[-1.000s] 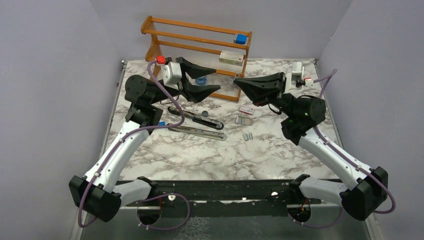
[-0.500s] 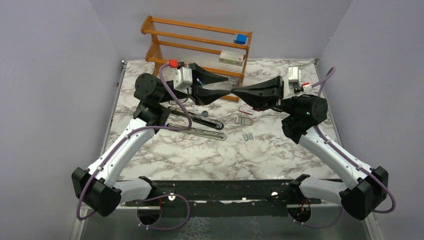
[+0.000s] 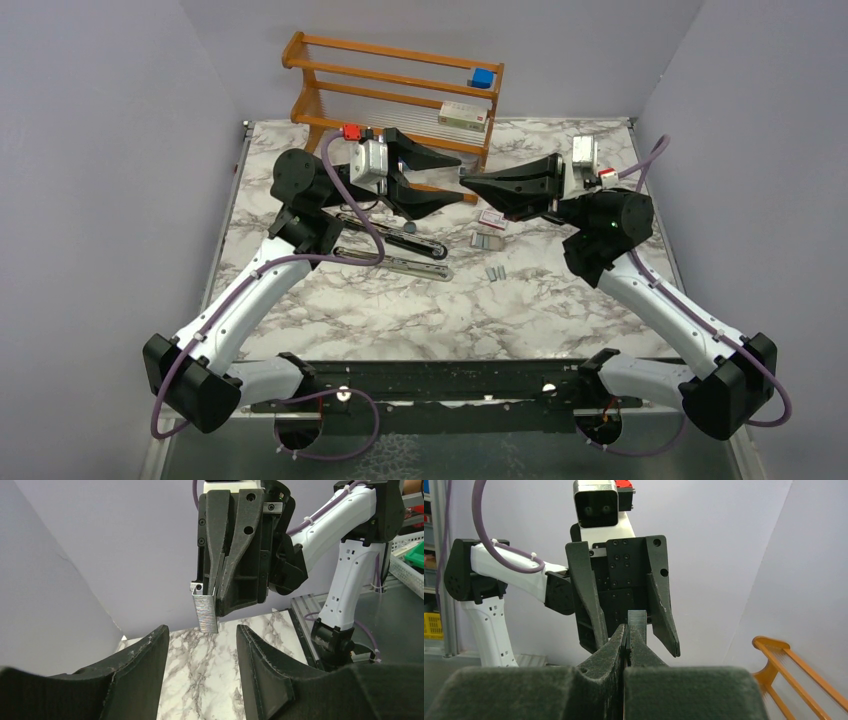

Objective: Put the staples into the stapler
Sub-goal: Pick up the staple from the center of the board.

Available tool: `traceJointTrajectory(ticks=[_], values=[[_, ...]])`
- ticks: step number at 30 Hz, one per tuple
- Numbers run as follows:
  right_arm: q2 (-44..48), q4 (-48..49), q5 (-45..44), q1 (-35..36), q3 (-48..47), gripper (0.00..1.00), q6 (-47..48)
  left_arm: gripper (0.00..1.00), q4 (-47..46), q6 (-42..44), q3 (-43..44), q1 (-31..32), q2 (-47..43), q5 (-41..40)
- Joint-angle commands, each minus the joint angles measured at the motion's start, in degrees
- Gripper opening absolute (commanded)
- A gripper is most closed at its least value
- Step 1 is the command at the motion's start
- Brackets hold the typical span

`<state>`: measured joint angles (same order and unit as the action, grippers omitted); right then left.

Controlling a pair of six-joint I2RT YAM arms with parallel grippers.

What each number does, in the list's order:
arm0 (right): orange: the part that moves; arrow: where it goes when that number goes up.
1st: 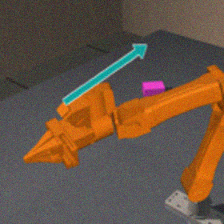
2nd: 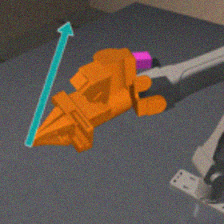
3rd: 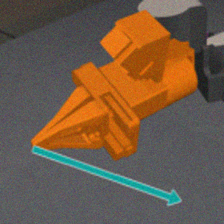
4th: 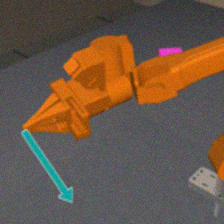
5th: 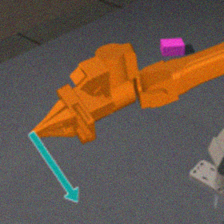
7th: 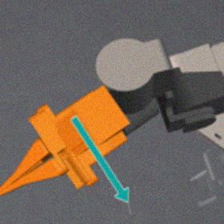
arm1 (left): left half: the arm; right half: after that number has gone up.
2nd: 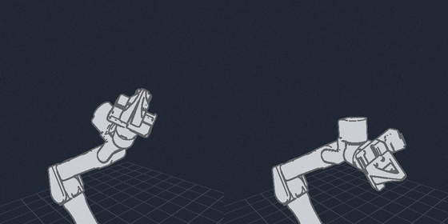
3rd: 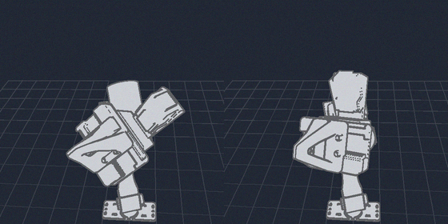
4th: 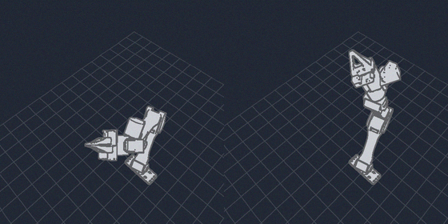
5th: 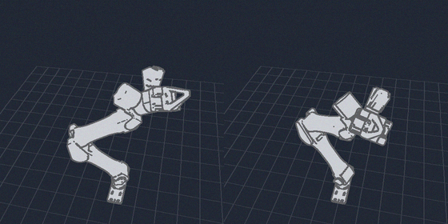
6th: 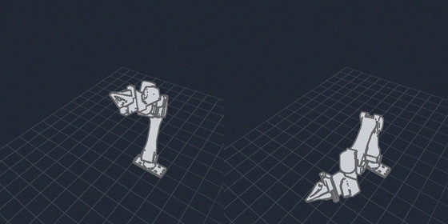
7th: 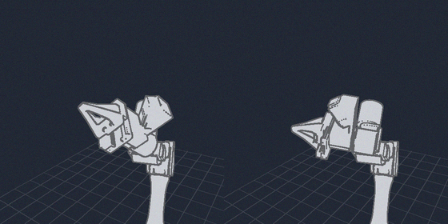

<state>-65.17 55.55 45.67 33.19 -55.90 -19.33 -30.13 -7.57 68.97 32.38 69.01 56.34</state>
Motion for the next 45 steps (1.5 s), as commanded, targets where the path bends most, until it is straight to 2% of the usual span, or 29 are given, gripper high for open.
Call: traceJointTrajectory(ticks=[1,22,31,38,42,45], values=[[1.1,-1.1,0.4,-0.2,-0.7,0.01,1.3,0.55,-1.4,0.7,0.1,0.5,-0.7,1.8],[1.4,-2.6,1.5,-0.1,-0.8,0.01,1.7,0.18,-1.5,2.4,1.0,2.0,0.2,3.6],[1.5,-2.6,1.4,-0.1,-1.1,0.02,1.2,0.09,-1.5,3.3,0.6,2.1,-0.1,4.0],[4.9,-4.5,-1.8,-0.1,-0.3,0.20,2.4,0.07,-0.6,4.7,0.2,2.0,-0.6,2.5],[9.7,-9.1,-5.2,-0.1,1.2,0.24,4.6,0.05,2.7,7.5,1.1,1.9,-0.1,1.9],[13.5,-12.8,-9.8,-0.2,2.9,0.24,6.5,0.05,10.2,11.7,3.2,1.9,0.8,0.4]])
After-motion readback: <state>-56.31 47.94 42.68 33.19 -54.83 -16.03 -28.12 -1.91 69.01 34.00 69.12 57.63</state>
